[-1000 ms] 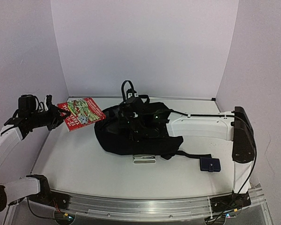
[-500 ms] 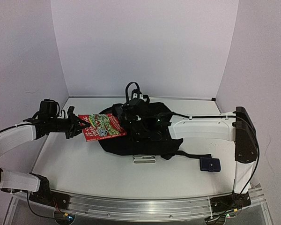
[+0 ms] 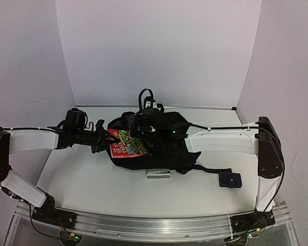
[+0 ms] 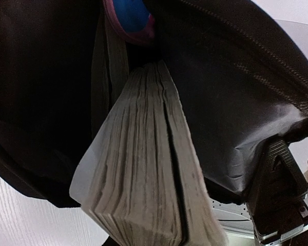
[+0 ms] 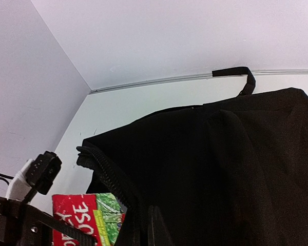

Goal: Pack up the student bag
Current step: Place the book in the student bag.

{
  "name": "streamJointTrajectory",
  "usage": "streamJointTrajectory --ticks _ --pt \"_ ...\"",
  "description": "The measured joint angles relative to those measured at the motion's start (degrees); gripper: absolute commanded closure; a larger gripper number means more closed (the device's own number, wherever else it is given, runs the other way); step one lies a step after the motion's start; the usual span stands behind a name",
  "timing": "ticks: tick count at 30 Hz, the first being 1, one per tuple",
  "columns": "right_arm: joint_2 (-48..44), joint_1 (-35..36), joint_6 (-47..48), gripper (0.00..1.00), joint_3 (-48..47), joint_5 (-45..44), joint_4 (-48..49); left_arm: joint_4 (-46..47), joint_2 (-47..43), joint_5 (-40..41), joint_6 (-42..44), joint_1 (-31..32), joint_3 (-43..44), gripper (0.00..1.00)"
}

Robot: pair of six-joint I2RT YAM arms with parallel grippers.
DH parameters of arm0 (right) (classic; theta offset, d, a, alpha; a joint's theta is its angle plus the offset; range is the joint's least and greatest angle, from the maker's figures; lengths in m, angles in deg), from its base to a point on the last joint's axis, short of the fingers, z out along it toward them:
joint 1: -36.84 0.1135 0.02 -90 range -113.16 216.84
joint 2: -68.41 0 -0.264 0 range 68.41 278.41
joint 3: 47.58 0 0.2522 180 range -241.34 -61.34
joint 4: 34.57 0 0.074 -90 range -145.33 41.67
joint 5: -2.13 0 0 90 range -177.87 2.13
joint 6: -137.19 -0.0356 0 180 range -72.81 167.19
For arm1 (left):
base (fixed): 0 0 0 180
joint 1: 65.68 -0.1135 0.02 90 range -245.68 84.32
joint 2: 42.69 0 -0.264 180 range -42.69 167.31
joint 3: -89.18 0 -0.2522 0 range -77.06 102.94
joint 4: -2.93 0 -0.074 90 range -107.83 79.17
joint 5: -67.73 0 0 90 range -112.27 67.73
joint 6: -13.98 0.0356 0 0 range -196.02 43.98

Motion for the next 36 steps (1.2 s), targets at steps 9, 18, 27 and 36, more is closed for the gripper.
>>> streamJointTrajectory --ticks 9,18,27,36 --pt "0.0 0.0 0.47 1.0 -0.47 0.69 0.37 9.14 7.84 1.55 -3.78 3.86 0.51 1.0" --pt "0.0 0.0 -0.23 1.0 -0.47 3.56 1.43 18.34 18.94 5.44 -3.65 7.23 7.43 1.0" --pt "0.0 0.0 -0.83 1.0 1.28 4.45 2.63 20.86 27.59 3.97 -2.75 8.07 13.47 0.84" --pt "-0.91 0.0 -0.2 1.0 3.99 4.17 3.77 12.53 24.08 5.62 4.16 8.07 13.98 0.35"
